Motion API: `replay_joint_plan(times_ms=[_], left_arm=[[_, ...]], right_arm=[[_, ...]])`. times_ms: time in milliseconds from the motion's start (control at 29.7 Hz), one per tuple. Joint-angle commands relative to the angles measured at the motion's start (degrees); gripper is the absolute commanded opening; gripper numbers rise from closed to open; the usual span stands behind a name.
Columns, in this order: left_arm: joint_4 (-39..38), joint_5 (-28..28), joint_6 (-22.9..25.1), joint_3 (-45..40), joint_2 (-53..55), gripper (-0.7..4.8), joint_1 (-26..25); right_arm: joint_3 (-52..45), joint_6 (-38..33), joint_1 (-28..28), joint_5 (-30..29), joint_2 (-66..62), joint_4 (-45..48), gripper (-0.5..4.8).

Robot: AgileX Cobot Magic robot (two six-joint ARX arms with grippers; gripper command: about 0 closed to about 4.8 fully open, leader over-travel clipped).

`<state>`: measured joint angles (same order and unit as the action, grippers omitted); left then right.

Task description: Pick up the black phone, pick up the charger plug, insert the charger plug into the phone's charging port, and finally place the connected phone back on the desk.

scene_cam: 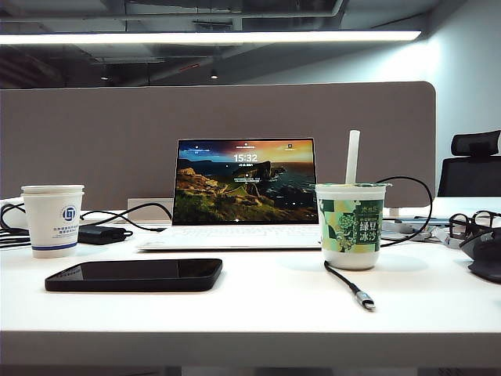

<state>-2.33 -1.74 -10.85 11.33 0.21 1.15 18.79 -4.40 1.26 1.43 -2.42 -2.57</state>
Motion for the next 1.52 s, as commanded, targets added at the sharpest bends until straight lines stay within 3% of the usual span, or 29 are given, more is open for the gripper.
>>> replay_joint_plan(times_ms=[34,168,337,471,606,741,842,977,1111,1313,1414,1515], left_arm=[[-2.75,0.42,-0.57,3.41,1.16,-0.07,0.02],[-2.84,0.46,-1.07,8.11,5.20,-0.07,0.02],[-2.78,3.58,-3.34,16.44,15.54,-0.07,0.02],[-2.71,5.68,-6.71,19.89,20.96,-0.07,0.02],[-2.67,8.11,-13.46,22.99,26.58,-0.07,0.17],[-1.57,11.54,-20.92,23.69,29.68,-0.07,2.43],[-1.84,13.35,-23.76,23.69,31.80,-0.07,6.99],[-4.13,13.33,-27.39,23.69,34.62,-0.07,13.25],[-9.44,13.38,-27.63,23.61,37.79,-0.07,17.31],[-9.97,14.64,-29.29,21.05,40.63,-0.07,18.51],[-8.13,14.53,-32.35,17.35,41.09,-0.07,18.71],[-1.09,14.88,-38.51,10.86,41.05,-0.07,18.71]], right_arm=[[5.33,0.13,0.02,-0.09,-4.83,-1.97,-0.02],[13.35,0.20,0.02,-0.87,-13.75,-1.90,-0.02],[26.12,6.91,0.07,-11.58,-29.00,-1.55,-0.02],[31.12,7.06,0.39,-16.00,-35.30,-1.55,-0.02],[36.37,11.80,7.98,-16.52,-42.47,-1.38,-0.01],[39.41,13.51,20.28,-13.33,-49.42,-1.49,-0.02],[40.44,13.68,28.79,-12.94,-56.28,-0.07,-0.01],[40.44,15.39,35.89,-12.94,-63.67,1.18,-0.01],[40.70,15.39,40.24,-12.94,-69.70,1.18,-0.01],[40.96,15.43,42.21,-12.92,-75.41,1.03,-0.01],[41.05,17.68,42.27,-12.90,-77.33,1.09,-0.01],[41.05,19.85,42.27,-12.92,-79.43,1.09,-0.01]])
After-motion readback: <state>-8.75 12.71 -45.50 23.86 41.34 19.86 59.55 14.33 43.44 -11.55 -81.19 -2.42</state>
